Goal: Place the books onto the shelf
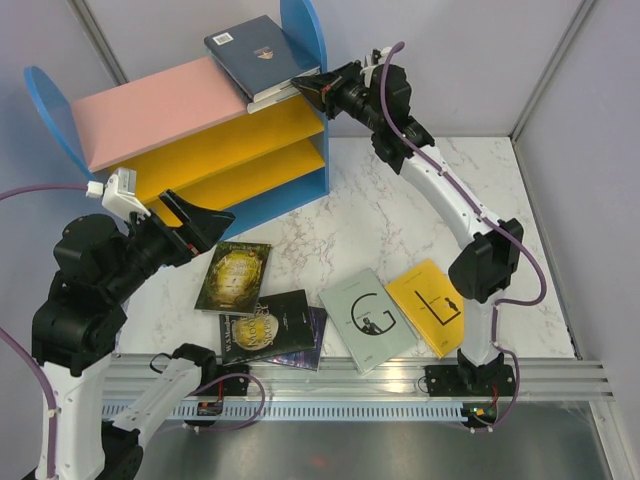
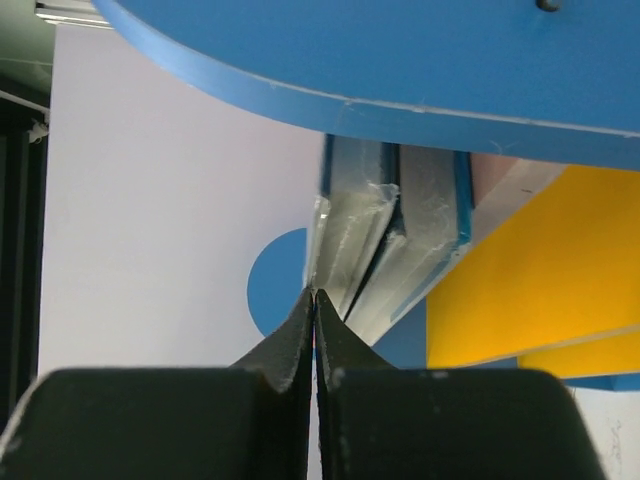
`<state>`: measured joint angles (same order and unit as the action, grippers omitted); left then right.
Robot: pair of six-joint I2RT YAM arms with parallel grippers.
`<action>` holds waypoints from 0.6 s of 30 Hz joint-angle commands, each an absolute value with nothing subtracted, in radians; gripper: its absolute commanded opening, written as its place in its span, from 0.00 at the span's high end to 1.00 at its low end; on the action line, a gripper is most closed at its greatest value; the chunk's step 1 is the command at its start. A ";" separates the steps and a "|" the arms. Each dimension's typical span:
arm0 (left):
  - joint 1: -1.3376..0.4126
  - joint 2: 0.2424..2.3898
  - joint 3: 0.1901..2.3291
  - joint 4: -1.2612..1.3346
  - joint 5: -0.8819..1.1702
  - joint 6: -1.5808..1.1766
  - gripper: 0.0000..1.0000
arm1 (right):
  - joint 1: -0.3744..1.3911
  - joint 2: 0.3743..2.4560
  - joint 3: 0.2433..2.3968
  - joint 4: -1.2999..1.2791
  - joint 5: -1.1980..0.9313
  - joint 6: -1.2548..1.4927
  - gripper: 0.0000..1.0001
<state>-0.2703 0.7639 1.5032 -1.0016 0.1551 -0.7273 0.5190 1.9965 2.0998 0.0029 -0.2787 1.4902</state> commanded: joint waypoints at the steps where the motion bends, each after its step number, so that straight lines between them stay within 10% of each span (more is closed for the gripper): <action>1: -0.267 0.776 1.532 -1.015 0.138 -0.675 0.00 | 0.514 1.971 2.094 0.124 -0.265 1.499 1.00; 8: -0.267 0.799 1.523 -1.022 0.140 -0.640 0.00 | 0.425 1.766 1.830 0.417 -0.372 1.514 0.70; 13: -0.267 0.821 1.424 -1.025 0.181 -0.661 0.00 | 0.397 1.665 1.723 0.324 -0.564 1.358 0.06; 18: -0.267 0.891 1.318 -1.045 0.144 -0.683 0.00 | 0.469 1.549 1.476 -0.036 -0.614 1.114 0.02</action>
<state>-0.2703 0.8257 1.3659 -1.0107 0.1596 -0.6918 0.4076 1.5959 1.5978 0.1932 -0.5262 1.3064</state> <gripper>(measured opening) 0.994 0.980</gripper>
